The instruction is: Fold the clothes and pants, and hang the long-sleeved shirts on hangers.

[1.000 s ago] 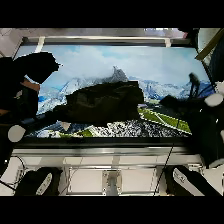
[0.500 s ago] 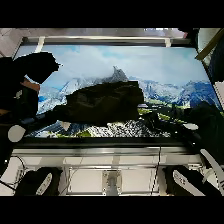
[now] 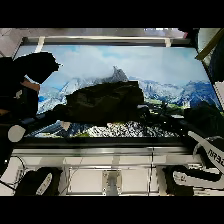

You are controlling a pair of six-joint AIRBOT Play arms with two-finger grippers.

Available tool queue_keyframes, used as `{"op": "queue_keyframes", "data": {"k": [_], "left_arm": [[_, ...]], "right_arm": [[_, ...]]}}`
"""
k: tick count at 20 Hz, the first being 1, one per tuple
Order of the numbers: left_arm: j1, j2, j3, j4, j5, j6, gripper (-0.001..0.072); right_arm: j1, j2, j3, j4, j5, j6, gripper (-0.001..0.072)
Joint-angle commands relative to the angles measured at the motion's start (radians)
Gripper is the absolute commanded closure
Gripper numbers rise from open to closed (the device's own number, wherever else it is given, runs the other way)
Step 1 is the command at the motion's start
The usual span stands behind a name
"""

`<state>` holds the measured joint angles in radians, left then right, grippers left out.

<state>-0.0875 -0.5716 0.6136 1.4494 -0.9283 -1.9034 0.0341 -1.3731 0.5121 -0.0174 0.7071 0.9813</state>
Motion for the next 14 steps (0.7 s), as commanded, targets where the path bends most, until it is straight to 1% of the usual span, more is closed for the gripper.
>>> {"op": "queue_keyframes", "data": {"k": [1,2,3,4,5,8,10,13,14], "left_arm": [[-0.001,0.000,0.001,0.001,0.000,0.000,0.0683],[-0.001,0.000,0.001,0.001,0.000,0.000,0.0684],[-0.001,0.000,0.001,0.001,0.000,0.000,0.0684],[-0.001,0.000,0.001,0.001,0.000,0.000,0.0684],[0.000,0.000,0.001,0.002,0.000,0.000,0.0684],[0.000,0.001,0.001,0.024,0.018,0.001,0.0684],[0.000,0.001,0.003,0.023,0.042,0.000,0.0684],[0.000,0.009,0.066,0.024,0.041,0.002,0.0684],[0.000,0.013,0.107,0.024,0.041,0.010,0.0684]], "right_arm": [[0.017,-0.063,0.080,0.010,-0.033,0.006,0.0213],[0.018,-0.068,0.088,0.009,-0.029,0.005,0.0319],[0.017,-0.069,0.091,0.008,-0.023,0.004,0.0451],[0.017,-0.069,0.091,0.007,-0.014,-0.002,0.0629],[0.017,-0.067,0.091,0.005,-0.001,-0.008,0.0704],[0.001,-0.018,0.091,0.000,0.113,-0.074,0.0704],[-0.027,0.066,0.091,-0.014,0.184,-0.079,0.0705],[-0.111,0.280,0.094,-0.016,0.306,-0.072,0.0707],[-0.143,0.367,0.107,-0.027,0.339,-0.049,0.0706]]}}
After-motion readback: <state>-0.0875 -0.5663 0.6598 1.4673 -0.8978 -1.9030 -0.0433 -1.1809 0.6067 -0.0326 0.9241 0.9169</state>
